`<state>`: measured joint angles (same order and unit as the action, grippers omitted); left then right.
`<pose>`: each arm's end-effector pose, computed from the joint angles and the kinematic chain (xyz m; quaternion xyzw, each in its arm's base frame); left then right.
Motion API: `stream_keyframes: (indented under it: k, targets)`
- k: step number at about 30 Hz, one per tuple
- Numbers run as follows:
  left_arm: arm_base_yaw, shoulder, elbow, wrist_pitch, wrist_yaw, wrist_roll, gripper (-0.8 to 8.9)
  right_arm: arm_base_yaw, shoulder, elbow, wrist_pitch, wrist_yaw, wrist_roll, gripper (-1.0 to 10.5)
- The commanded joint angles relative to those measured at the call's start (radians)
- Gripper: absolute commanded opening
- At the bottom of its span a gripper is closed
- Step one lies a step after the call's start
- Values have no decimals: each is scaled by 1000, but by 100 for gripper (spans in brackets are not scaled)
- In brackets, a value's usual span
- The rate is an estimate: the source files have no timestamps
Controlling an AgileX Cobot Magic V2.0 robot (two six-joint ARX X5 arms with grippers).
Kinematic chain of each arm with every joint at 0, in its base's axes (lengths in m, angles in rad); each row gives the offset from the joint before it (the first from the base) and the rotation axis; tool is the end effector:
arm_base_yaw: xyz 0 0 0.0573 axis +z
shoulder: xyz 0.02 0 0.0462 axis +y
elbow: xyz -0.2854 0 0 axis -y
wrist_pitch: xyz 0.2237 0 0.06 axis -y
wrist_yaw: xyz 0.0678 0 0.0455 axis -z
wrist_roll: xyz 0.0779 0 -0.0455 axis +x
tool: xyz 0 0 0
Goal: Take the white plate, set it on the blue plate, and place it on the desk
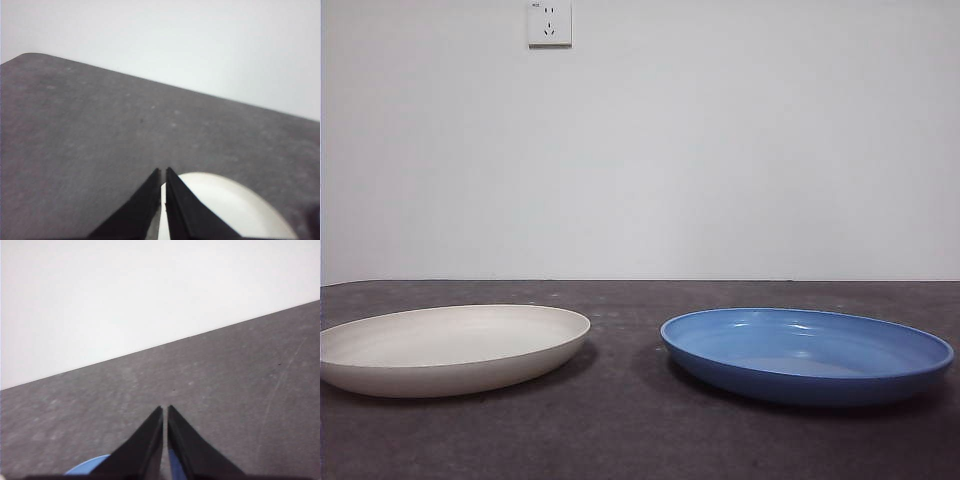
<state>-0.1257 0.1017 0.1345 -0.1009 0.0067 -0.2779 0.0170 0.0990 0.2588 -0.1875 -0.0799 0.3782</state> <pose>0.1022 -0.0134 0.1899 -0.1361 0.0428 -0.0608 0.9879 0.0926 0.0078 0.2225 0.1882 0.0227 0.0450 0.9808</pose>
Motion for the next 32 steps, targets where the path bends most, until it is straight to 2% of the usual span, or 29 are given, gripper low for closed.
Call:
stream_keyframes:
  k: [1,6,10,15,19,27,32]
  targets:
    - [-10,57,80,10,5,-27,16,2,78,82,-32,-47,34,11]
    - [-20,184,232,-46,21,-51,16,2,233,232,-126,-190,28,11]
    - [-28,271,365,-141,38,-44,16,2,342,344,-220,-298,-19,11]
    - [-34,377,522,-228,143,-35,16,6,444,472,-312,-397,-60,11]
    - [-45,447,613,-272,214,-14,16,45,488,538,-350,-447,-75,11]
    - [-134,534,716,-324,272,32,16,188,515,585,-362,-455,-82,11]
    - [-180,568,723,-327,283,31,22,199,529,586,-391,-496,-106,11]
